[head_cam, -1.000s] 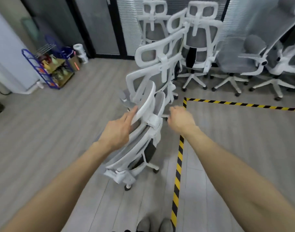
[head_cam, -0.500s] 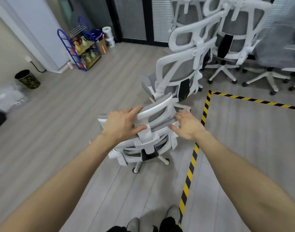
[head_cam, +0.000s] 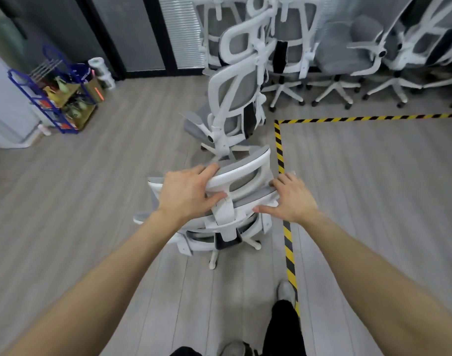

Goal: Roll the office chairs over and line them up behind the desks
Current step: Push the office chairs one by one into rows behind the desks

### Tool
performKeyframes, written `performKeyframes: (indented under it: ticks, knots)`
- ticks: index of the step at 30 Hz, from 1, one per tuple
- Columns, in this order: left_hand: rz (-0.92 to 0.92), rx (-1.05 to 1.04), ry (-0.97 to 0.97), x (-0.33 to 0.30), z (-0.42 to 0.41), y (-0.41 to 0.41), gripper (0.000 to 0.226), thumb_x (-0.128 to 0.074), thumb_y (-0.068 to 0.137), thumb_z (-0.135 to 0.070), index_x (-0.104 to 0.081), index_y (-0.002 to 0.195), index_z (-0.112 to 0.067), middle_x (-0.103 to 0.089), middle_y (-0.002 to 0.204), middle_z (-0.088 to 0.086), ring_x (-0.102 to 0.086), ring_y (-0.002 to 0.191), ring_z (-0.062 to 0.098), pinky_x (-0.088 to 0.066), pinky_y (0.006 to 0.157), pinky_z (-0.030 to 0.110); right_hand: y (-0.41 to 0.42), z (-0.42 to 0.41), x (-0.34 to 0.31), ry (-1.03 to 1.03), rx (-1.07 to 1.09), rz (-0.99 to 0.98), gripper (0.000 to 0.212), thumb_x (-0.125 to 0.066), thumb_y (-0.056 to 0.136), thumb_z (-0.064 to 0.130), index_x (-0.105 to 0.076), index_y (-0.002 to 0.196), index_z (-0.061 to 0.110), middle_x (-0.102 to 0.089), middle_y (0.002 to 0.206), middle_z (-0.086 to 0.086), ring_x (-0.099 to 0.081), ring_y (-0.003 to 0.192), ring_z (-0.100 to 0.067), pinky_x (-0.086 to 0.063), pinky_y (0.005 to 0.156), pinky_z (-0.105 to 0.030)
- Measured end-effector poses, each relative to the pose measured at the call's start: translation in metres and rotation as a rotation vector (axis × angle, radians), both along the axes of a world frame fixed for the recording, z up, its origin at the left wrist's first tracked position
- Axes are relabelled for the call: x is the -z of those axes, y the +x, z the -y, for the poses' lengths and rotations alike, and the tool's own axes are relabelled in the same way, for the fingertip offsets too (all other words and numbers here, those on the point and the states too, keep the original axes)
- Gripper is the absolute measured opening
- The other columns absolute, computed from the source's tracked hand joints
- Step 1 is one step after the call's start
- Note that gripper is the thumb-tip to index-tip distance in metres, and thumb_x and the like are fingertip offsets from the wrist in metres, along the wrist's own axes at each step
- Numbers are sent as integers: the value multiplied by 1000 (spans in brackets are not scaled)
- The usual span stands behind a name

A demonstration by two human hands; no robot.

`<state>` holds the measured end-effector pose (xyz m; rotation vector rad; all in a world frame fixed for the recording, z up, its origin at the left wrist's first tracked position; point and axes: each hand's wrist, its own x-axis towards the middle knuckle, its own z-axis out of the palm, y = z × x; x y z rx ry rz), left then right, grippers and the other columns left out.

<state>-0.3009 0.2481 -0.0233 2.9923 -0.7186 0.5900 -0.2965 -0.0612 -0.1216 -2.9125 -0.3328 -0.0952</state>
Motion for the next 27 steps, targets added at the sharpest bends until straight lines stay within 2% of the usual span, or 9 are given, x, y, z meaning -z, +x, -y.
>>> performKeyframes:
  ticks: [5,9,14,17,19,21,24,27]
  knots:
    - [-23,145,-11,-6,-21,-36,56,-74,79,-76,-68,120,-39,-76,101,-16,-74,80,20,-51,57,33,-93,-11,10,34,94,62,98,-45,74,107,-72,117,23,-49,105,8,-46,105,-18,-45,106,-41]
    - [-29,239,3,-14,-26,-46,58,-69,76,-80,-71,115,-38,-74,94,-15,-73,78,18,-51,57,33,-150,-23,17,132,198,64,81,-55,77,101,-62,113,28,-53,109,10,-48,105,-16,-44,103,-36]
    - [-48,287,64,-21,-5,-54,70,-60,70,-92,-77,113,-40,-76,94,-17,-74,84,15,-55,65,34,-209,-25,23,181,342,58,84,-54,81,99,-62,125,29,-59,113,12,-51,110,-13,-47,104,-33]
    - [-78,305,87,-25,11,-63,70,-58,67,-96,-77,107,-41,-74,88,-16,-72,83,14,-54,66,35,-238,-21,28,195,399,85,80,-55,82,97,-65,119,26,-58,109,11,-50,108,-14,-48,102,-35]
    - [-93,316,101,-31,27,-72,65,-66,67,-94,-78,104,-42,-73,86,-16,-70,83,13,-54,66,35,-256,-17,29,224,439,110,77,-58,84,94,-65,117,24,-57,108,11,-51,108,-15,-47,102,-35]
    - [-103,352,121,-36,47,-81,60,-74,68,-89,-79,103,-41,-73,86,-16,-67,82,10,-48,64,33,-275,-9,31,242,476,131,76,-60,84,92,-66,116,23,-58,107,11,-51,107,-16,-47,102,-36]
    - [-122,401,177,-40,81,-99,59,-74,69,-90,-77,99,-39,-70,83,-15,-62,79,9,-32,59,30,-307,11,35,266,537,169,75,-62,83,91,-65,112,22,-58,105,11,-51,106,-16,-48,101,-36]
    - [-133,460,170,-39,114,-125,59,-73,66,-90,-77,95,-38,-68,77,-14,-66,76,12,-28,56,27,-346,32,39,226,597,198,74,-61,84,92,-63,107,21,-56,102,10,-49,102,-17,-46,99,-36]
